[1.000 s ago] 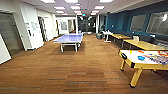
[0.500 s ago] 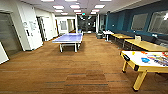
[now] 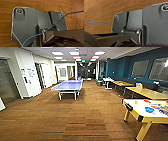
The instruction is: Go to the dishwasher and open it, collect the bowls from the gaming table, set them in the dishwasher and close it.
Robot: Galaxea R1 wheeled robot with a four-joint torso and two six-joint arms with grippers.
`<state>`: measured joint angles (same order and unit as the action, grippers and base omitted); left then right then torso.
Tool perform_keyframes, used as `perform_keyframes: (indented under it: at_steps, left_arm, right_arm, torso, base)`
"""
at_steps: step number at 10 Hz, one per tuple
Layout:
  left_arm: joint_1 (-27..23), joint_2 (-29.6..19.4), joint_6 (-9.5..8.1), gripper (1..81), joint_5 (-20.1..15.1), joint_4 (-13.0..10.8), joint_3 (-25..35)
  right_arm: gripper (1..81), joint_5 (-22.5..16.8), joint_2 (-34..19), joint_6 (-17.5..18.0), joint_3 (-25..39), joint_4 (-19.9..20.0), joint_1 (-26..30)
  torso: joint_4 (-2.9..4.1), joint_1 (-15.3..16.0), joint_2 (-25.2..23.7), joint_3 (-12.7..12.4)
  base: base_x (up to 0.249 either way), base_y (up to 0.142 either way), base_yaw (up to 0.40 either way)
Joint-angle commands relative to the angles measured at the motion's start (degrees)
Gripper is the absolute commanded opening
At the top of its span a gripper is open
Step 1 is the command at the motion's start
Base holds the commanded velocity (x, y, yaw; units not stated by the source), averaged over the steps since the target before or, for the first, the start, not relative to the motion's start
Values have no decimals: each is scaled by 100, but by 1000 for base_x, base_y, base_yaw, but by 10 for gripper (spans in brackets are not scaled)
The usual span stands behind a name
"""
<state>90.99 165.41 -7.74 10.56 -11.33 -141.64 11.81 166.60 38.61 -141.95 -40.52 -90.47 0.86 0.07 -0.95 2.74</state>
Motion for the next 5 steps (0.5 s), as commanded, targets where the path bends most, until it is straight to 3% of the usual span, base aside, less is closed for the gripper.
perform_keyframes:
  at_steps: [1, 5]
  left_arm:
    - [-208, -26, -8, 811, -238, -10, 49]
    - [-208, -34, -8, 811, -238, -10, 49]
  right_arm:
    - [811, -162, -27, -2, 45, -70, 218]
    - [811, -162, -10, -11, 37, -79, 243]
  torso:
    - [0, 0, 0, 0]
    - [0, 0, 0, 0]
  base:
    - [228, 0, 0]
    - [228, 0, 0]
